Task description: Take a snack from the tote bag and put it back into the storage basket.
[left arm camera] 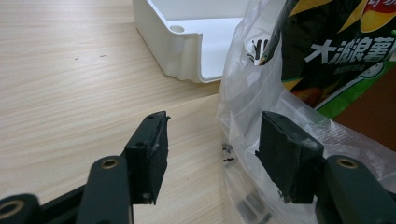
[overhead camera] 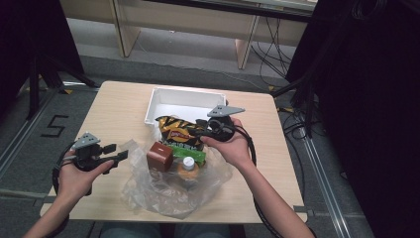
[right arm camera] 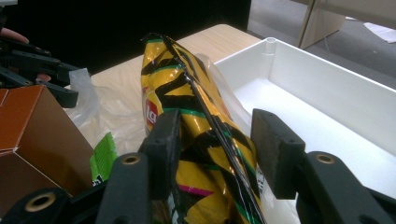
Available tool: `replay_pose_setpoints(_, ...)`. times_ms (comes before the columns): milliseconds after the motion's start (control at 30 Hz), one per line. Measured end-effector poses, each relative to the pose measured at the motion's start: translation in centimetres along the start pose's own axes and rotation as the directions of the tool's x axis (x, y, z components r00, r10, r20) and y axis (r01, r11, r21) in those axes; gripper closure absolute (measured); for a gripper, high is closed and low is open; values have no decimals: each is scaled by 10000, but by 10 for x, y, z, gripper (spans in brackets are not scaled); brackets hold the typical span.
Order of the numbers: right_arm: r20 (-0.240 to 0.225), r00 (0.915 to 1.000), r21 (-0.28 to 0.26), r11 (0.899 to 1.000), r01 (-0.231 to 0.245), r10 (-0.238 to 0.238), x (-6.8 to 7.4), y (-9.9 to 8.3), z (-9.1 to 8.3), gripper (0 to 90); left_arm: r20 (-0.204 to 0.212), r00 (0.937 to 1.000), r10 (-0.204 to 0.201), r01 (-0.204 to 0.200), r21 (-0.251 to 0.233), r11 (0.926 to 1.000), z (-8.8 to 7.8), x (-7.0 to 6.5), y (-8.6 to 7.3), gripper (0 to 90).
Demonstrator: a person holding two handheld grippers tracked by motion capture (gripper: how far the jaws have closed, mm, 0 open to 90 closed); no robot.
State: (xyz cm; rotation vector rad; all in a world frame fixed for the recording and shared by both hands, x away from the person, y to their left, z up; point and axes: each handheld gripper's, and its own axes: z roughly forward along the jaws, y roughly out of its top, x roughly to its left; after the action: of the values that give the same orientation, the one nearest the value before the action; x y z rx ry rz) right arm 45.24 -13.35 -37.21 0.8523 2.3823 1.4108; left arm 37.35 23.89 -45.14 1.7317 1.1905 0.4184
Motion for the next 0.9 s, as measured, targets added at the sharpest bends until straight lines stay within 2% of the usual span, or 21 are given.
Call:
replay_pose_setpoints(33, 51, 9999, -3, 9999, 113, -113, -1, 0, 0, 556, 15, 10000, 15, -15, 20, 10000, 0, 0, 0, 420)
replay_pose_setpoints(67, 138, 9984, -114, 9984, 546, -545, -3, 1, 1, 593, 8, 10000, 56, -56, 24, 10000, 0, -1, 0, 420)
replay_pose_setpoints(167, 169, 9975, -89, 9976, 682, -680, -4, 2, 1, 631, 28, 10000, 59, -59, 17, 10000, 1, -1, 0, 420)
replay_pose_setpoints(200, 156, 9989, 6, 9990, 442, -442, -3, 2, 1, 649, 37, 10000, -20, 20, 7, 10000, 1, -2, 0, 420)
replay_pose_setpoints(233, 156, 9989, 6, 9990, 442, -442, -3, 2, 1, 649, 58, 10000, 34, -34, -2, 10000, 1, -2, 0, 420)
replay_pose_setpoints(267, 88, 9989, -9, 9989, 462, -462, -3, 2, 0, 693, 57, 10000, 57, -58, 25, 10000, 2, -2, 0, 420)
replay_pose_setpoints(300, 88, 9989, -9, 9989, 462, -462, -3, 2, 0, 693, 57, 10000, 57, -58, 25, 10000, 2, -2, 0, 420)
replay_pose_setpoints(333, 256, 9985, -34, 9988, 487, -485, -1, 1, -1, 738, 63, 10000, 67, -67, 31, 10000, 2, -2, 0, 420)
replay_pose_setpoints(367, 224, 9975, 80, 9977, 667, -668, -3, 2, -2, 767, 65, 10000, 72, -72, 35, 10000, 2, -2, 0, 420)
replay_pose_setpoints(433, 225, 9963, -116, 9965, 834, -831, -3, 1, -1, 831, 63, 9999, 82, -82, 44, 10000, 2, -2, 0, 420)
replay_pose_setpoints(467, 302, 9948, -135, 9951, 976, -971, -3, 1, 0, 844, 79, 10000, 42, -43, 75, 10000, 3, -2, -1, 420)
replay_pose_setpoints(567, 79, 9939, -83, 9939, 1099, -1099, -2, 1, -1, 868, 133, 9999, 98, -99, 65, 9999, 4, -2, -1, 419)
replay_pose_setpoints(600, -100, 9948, -9, 9949, 1009, -1009, -1, 1, -1, 874, 130, 9999, 95, -96, 74, 9999, 4, -3, -1, 418)
replay_pose_setpoints(667, -176, 9939, 105, 9940, 1092, -1090, 0, 1, -3, 883, 151, 9998, 92, -94, 90, 9999, 4, -4, -1, 418)
replay_pose_setpoints(733, -196, 9932, -108, 9934, 1145, -1147, 0, 1, -2, 891, 160, 9998, 142, -144, 103, 9998, 5, -4, -1, 418)
replay_pose_setpoints(767, -289, 9949, 45, 9953, 969, -968, 0, 2, -4, 894, 205, 9998, 63, -65, 74, 10000, 6, -5, -2, 418)
replay_pose_setpoints(800, -235, 9964, -32, 9967, 816, -816, 1, 2, -5, 896, 205, 9998, 63, -65, 74, 10000, 6, -5, -2, 418)
replay_pose_setpoints(867, -339, 9952, -86, 9957, 921, -923, -1, 4, -6, 897, 170, 9997, 158, -159, 80, 9998, 5, -5, -1, 418)
replay_pose_setpoints(900, -297, 9974, -256, 9976, 647, -654, 0, 5, -9, 900, 170, 9997, 161, -163, 86, 9998, 6, -5, -1, 418)
